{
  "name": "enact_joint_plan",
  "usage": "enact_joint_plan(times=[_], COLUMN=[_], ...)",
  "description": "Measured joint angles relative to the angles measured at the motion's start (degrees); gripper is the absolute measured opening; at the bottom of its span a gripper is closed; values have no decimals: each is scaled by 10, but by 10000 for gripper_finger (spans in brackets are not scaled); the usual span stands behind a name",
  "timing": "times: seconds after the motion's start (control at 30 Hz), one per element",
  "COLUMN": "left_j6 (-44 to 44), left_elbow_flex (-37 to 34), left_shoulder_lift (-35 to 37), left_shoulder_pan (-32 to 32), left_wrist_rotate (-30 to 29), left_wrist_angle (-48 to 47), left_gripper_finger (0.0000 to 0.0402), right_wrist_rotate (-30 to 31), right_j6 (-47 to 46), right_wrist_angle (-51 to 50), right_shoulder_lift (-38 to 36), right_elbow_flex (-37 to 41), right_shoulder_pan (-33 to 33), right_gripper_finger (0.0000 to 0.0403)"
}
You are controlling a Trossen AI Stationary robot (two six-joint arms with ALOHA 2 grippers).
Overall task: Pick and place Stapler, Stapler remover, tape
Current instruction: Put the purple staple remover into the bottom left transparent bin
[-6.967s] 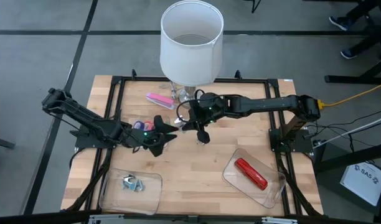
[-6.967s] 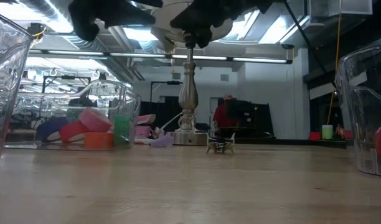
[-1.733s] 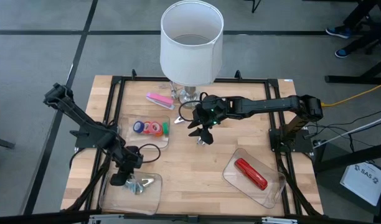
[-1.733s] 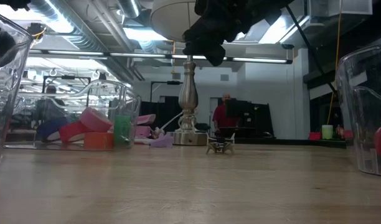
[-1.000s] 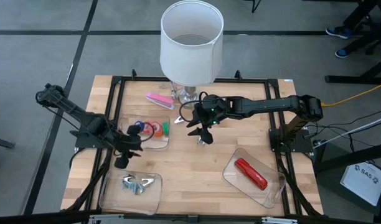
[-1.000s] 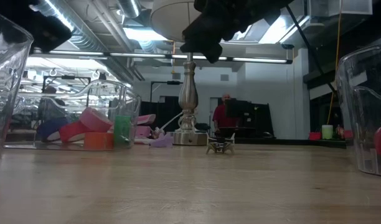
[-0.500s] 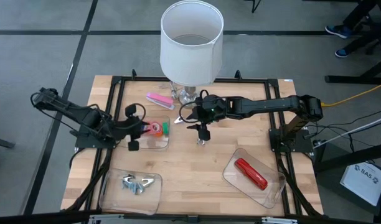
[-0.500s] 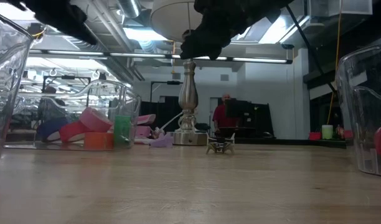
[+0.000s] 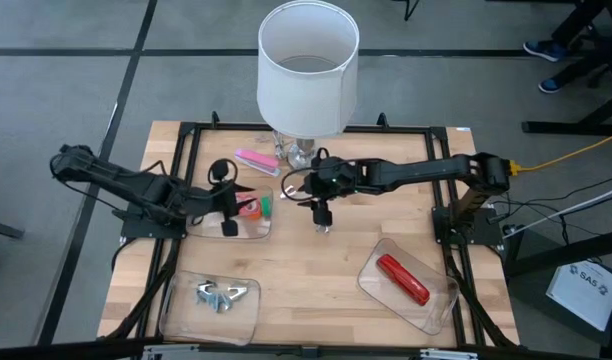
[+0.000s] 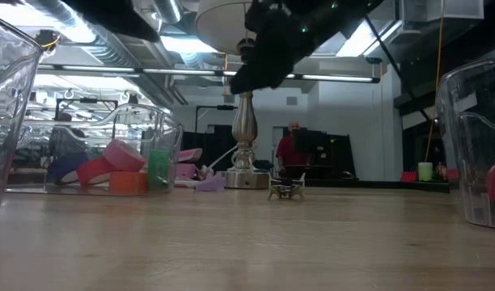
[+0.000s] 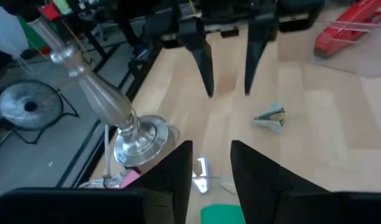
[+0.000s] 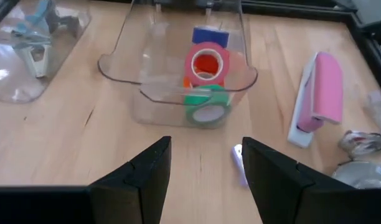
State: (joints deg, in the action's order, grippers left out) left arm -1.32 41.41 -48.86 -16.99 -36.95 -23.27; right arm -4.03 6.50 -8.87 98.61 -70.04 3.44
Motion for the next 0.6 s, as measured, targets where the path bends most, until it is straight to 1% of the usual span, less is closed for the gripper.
enact_joint_plan(times=[0.13,0.4,0.6], left_j6=[0,0,9], left_elbow_flex=[0,0,0], left_shoulder_lift=[-20,-46,-49], left_shoulder_pan=[10,22,22], left_wrist_rotate=[0,-11,-11], left_wrist_angle=[2,3,20], left_gripper_finger=[105,104,104], right_wrist_rotate=[0,0,6], right_j6=[7,102,150], right_wrist_angle=[1,31,74], right_shoulder_lift=[20,63,105], right_elbow_flex=[0,0,0], right_shoulder_pan=[0,3,9], right_gripper_finger=[197,197,197])
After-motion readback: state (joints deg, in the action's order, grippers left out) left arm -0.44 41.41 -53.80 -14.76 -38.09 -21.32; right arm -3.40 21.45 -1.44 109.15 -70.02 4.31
